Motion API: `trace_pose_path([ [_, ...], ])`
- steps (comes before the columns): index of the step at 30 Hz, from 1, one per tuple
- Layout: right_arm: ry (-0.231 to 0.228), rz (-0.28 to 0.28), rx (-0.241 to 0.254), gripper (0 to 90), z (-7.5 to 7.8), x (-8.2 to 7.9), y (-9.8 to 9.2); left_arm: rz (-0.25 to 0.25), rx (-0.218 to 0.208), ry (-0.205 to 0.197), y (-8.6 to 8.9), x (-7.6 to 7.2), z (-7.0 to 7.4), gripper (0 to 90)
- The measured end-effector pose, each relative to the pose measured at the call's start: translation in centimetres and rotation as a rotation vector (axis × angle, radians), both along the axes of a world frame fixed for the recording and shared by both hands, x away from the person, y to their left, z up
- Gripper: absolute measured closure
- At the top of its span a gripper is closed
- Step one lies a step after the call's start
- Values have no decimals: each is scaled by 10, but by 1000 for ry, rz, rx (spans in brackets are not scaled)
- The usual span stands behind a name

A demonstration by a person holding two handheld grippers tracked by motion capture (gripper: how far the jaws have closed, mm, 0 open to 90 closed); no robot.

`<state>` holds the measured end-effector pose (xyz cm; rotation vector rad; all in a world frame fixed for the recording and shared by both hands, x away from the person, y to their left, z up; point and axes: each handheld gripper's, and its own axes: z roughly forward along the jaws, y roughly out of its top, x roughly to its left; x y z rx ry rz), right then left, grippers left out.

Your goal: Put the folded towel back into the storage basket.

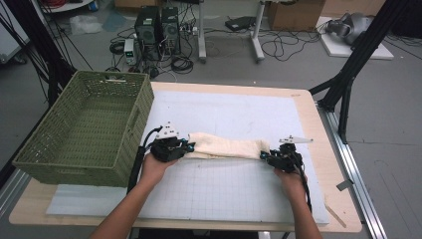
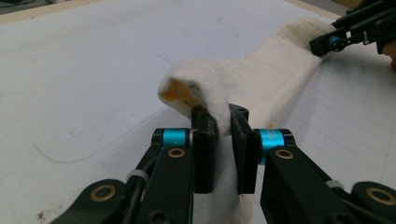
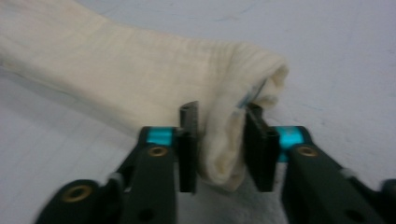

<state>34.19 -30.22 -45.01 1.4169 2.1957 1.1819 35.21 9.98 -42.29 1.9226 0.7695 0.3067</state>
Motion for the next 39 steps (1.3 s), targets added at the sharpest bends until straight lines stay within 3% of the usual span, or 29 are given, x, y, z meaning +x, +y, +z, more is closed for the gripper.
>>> trace_pose_path([
  [5,-47,40,-69,775,6,-5,4,2,1,-21,2,-3,3,806],
  [9,-114,81,-102,775,12,-9,6,4,-15,-51,5,-7,6,806],
  [16,-219,117,-74,780,24,-17,4,-10,-69,-100,17,-19,12,805],
  [21,-269,135,-51,784,34,-20,4,-19,-89,-133,24,-28,19,805],
  [26,-294,154,-42,787,43,-22,7,-16,-93,-176,30,-38,28,805],
  [39,-326,185,-22,790,51,-20,16,2,-102,-189,41,-51,39,806],
])
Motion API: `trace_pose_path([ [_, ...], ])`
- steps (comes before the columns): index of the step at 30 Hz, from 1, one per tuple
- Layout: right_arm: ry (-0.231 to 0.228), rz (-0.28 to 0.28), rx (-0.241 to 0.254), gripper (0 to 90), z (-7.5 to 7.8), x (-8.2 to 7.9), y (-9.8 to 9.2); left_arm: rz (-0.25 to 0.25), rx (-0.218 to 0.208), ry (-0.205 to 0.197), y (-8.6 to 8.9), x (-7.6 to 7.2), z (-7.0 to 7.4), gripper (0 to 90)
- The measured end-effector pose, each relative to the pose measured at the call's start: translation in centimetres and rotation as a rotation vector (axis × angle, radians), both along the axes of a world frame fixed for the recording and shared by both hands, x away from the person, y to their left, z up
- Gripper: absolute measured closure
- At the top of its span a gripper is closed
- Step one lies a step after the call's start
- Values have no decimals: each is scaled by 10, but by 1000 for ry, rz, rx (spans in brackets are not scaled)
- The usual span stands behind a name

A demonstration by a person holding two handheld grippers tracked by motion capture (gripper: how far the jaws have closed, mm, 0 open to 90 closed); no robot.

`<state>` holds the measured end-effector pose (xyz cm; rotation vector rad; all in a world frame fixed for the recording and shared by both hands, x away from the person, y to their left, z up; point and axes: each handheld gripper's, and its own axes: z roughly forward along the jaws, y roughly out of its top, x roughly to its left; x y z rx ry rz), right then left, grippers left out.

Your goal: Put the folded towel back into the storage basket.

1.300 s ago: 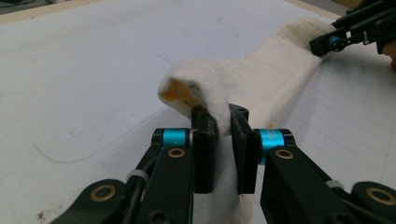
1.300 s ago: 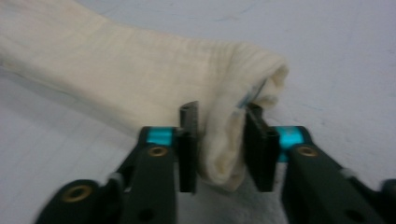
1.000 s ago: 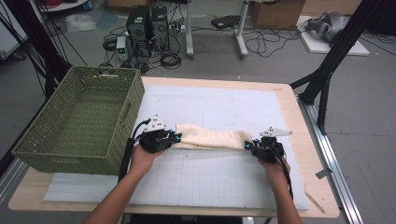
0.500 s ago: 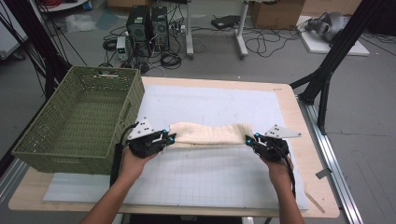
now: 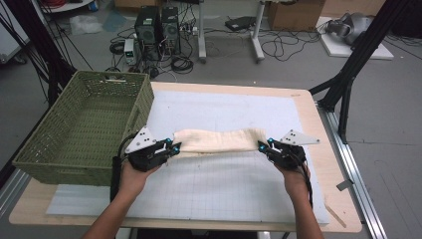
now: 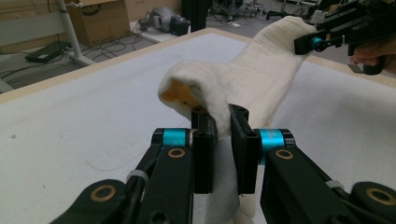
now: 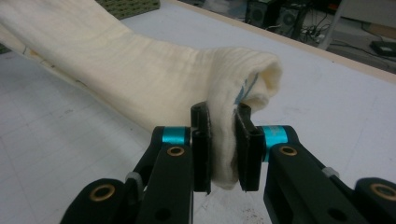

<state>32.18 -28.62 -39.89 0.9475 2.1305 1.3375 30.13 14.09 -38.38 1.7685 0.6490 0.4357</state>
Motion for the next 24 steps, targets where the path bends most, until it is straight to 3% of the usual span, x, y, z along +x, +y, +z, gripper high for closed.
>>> trace_pose_path([
  [15,-42,16,53,792,21,14,12,9,-27,-32,16,-9,18,806],
  [24,-71,30,28,793,40,33,33,46,-49,-48,31,-15,25,806],
])
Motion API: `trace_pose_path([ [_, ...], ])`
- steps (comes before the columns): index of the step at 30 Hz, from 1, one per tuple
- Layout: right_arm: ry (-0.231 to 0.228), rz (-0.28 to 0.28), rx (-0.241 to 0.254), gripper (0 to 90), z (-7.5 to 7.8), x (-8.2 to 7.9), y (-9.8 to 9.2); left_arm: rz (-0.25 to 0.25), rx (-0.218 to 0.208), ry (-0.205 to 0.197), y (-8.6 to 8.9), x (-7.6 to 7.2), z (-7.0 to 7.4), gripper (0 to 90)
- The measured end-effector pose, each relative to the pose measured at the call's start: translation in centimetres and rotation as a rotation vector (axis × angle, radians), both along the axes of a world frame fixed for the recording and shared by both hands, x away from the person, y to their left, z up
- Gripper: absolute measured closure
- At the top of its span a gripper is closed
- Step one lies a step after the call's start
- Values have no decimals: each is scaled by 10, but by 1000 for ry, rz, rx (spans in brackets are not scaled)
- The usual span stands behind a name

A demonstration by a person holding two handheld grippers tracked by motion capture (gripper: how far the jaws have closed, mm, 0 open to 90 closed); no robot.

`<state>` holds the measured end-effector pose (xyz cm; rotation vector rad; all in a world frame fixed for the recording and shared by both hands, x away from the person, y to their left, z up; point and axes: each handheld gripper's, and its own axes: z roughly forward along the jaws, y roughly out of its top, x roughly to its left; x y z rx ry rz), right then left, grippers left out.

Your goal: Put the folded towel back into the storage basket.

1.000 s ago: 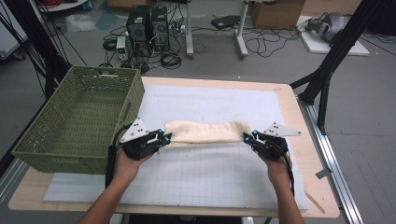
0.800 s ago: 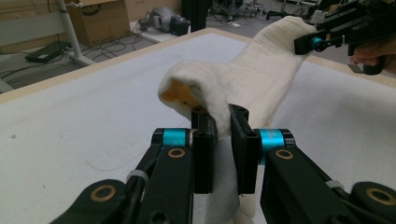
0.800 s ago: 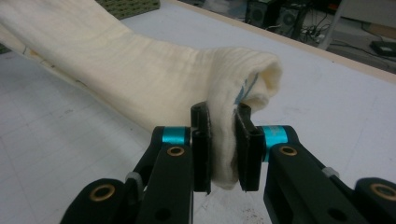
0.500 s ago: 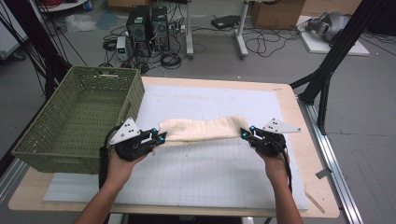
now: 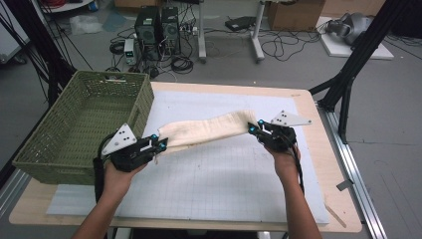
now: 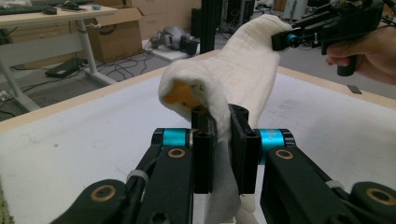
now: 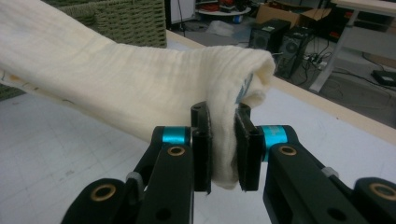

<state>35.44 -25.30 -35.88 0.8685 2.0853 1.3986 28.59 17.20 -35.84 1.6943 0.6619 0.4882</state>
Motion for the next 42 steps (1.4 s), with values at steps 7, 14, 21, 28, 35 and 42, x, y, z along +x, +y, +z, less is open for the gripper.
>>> trace_pose_path([
  [7,-13,8,0,793,14,18,18,21,-28,-7,11,-5,5,807],
  [14,-35,-2,0,794,27,36,37,33,-60,-11,16,-12,13,808],
  [21,-46,18,-18,794,41,49,55,49,-74,-21,26,-17,19,807],
  [28,-62,42,-38,794,54,65,80,81,-96,-38,37,-23,24,807],
  [35,-76,69,-46,794,68,82,110,119,-99,-50,50,-29,27,807],
  [42,-80,90,-48,794,74,94,136,155,-77,-67,60,-36,29,809],
])
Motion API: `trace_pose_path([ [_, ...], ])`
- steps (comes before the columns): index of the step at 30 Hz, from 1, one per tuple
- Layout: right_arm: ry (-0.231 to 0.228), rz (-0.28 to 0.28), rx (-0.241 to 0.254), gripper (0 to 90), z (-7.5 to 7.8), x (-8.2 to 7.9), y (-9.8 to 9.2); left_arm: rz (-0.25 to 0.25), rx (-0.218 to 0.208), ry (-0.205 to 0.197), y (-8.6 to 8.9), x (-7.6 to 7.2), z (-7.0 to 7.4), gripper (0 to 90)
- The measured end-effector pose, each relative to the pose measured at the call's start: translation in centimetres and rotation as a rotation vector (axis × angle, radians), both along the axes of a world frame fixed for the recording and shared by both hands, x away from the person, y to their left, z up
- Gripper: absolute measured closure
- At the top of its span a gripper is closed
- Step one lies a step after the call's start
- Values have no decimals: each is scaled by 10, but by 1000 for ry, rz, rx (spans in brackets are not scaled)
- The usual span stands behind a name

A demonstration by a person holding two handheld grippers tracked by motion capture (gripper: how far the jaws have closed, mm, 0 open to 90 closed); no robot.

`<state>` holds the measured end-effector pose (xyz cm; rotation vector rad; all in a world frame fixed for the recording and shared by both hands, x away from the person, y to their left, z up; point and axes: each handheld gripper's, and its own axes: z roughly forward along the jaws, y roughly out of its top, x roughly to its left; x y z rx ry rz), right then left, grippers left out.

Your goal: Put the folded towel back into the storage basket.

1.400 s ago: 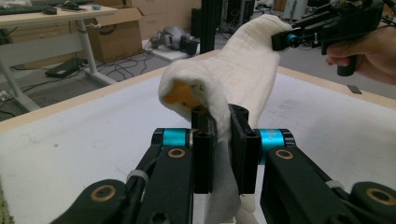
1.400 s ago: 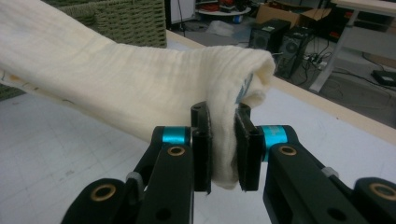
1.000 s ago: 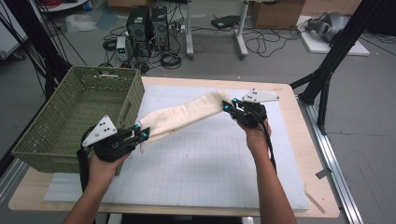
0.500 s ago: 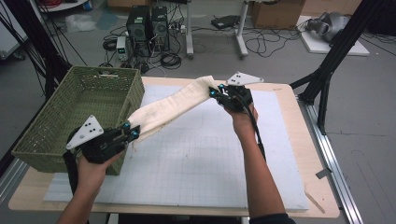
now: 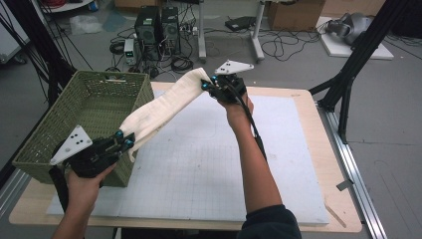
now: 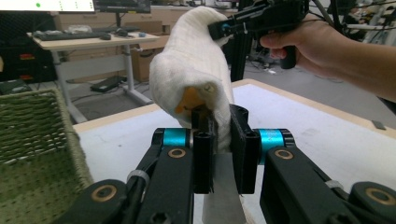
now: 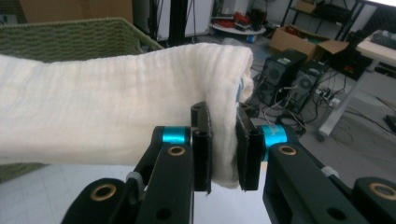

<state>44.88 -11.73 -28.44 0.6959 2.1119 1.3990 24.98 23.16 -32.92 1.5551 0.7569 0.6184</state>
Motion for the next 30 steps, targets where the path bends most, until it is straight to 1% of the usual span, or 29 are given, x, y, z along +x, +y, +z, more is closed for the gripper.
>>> trace_pose_path([
  [3,-1,15,8,794,3,5,11,25,8,-2,6,-3,1,812],
  [4,3,17,4,794,4,7,16,33,9,-3,8,-5,1,812],
  [6,-12,26,2,795,5,10,25,48,8,-5,11,-7,1,813],
  [9,-7,34,6,796,5,15,40,70,20,-9,17,-11,2,813],
  [10,1,37,4,795,6,17,45,76,22,-10,19,-12,2,813],
  [12,-8,48,0,796,8,20,56,92,15,-12,25,-14,3,814],
  [14,-15,58,7,796,10,22,66,105,9,-13,30,-17,3,814],
  [17,-12,71,1,795,13,25,81,124,1,-13,37,-21,4,814],
  [20,-19,84,4,795,15,27,94,146,-7,-16,43,-24,4,813],
  [22,-16,89,4,796,15,29,102,158,-6,-14,47,-26,3,814],
  [23,-20,97,1,795,15,30,106,162,-9,-12,48,-27,3,813],
  [27,-16,105,-14,796,14,33,121,181,-14,-8,54,-30,3,814],
  [30,-15,116,-13,795,14,35,132,201,-16,-5,60,-32,1,814],
])
